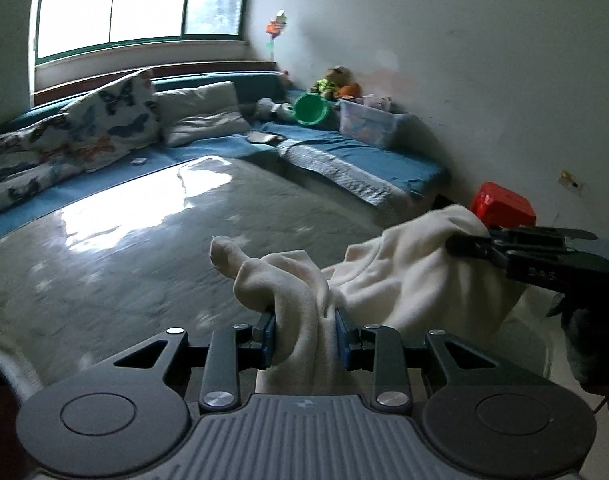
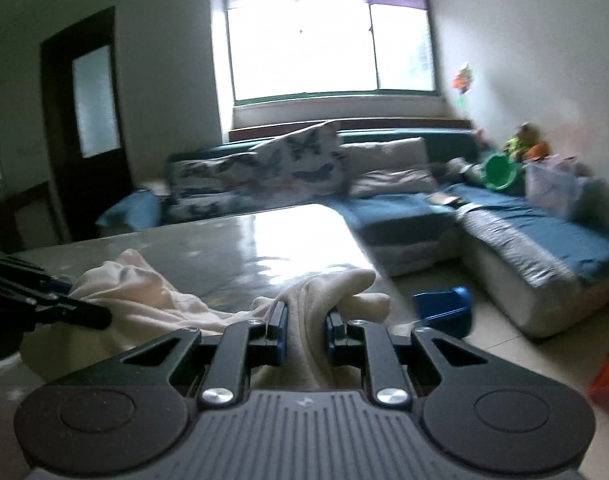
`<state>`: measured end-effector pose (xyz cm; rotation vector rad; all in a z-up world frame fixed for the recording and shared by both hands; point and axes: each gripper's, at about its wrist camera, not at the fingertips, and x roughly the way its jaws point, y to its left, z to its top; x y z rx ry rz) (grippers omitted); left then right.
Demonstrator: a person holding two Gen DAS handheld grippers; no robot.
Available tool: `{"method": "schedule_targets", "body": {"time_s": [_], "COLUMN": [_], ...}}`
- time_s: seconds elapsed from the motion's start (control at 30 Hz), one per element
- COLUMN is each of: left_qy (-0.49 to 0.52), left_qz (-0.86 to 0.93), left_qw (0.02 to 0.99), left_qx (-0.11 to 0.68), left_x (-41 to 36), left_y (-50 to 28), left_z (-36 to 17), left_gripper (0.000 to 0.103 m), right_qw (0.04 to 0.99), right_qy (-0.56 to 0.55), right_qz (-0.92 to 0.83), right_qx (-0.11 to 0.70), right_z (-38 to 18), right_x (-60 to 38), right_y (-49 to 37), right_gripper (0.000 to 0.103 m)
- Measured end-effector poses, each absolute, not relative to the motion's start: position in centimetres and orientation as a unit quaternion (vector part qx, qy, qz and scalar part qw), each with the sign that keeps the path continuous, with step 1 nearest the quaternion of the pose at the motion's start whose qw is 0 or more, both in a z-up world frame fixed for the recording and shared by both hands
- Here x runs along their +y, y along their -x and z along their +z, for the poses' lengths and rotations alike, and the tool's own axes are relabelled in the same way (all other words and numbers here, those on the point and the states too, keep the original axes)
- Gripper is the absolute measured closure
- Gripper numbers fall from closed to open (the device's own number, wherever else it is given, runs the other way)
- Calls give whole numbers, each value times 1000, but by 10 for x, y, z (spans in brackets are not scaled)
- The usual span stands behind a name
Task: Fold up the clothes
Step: 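Lift the folded sweatshirt with both grippers, set it aside, open both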
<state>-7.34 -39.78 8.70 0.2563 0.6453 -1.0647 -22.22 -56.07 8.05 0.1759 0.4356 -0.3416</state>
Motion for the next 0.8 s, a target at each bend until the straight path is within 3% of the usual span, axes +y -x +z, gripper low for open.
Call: {"method": "schedule_targets", "body": {"time_s": [0.3, 0.5, 0.57, 0.6, 0.63, 0.7, 0.8], "left_qy": [-147, -147, -143, -141, -139, -143, -157], "left_qz": [-490, -482, -480, -478, -477, -473, -463], "left_qw": [792, 794, 796, 797, 799, 802, 809], "left_qx": [333, 340, 340, 340, 339, 336, 326], "left_x": [-450, -441, -437, -433, -429, -423, -412], "left_y": [79, 73, 71, 70, 70, 72, 73], "left_z": [46, 42, 44, 44, 45, 48, 50], "left_gripper": [70, 54, 50, 48, 42, 37, 28], "right_qw": [934, 926, 926, 926, 927, 929, 933], "right_qy": [-90, -98, -92, -89, -85, -77, -71], "right_qz": [-229, -242, -247, -250, -250, -252, -248], "right_qx": [258, 274, 271, 268, 265, 260, 251], "right_z": [43, 28, 27, 27, 29, 32, 36], "right_x": [-592, -591, -589, -588, -585, -578, -567], "right_y": [216, 217, 217, 217, 217, 219, 221], "right_gripper": [86, 77, 68, 55, 50, 48, 37]}}
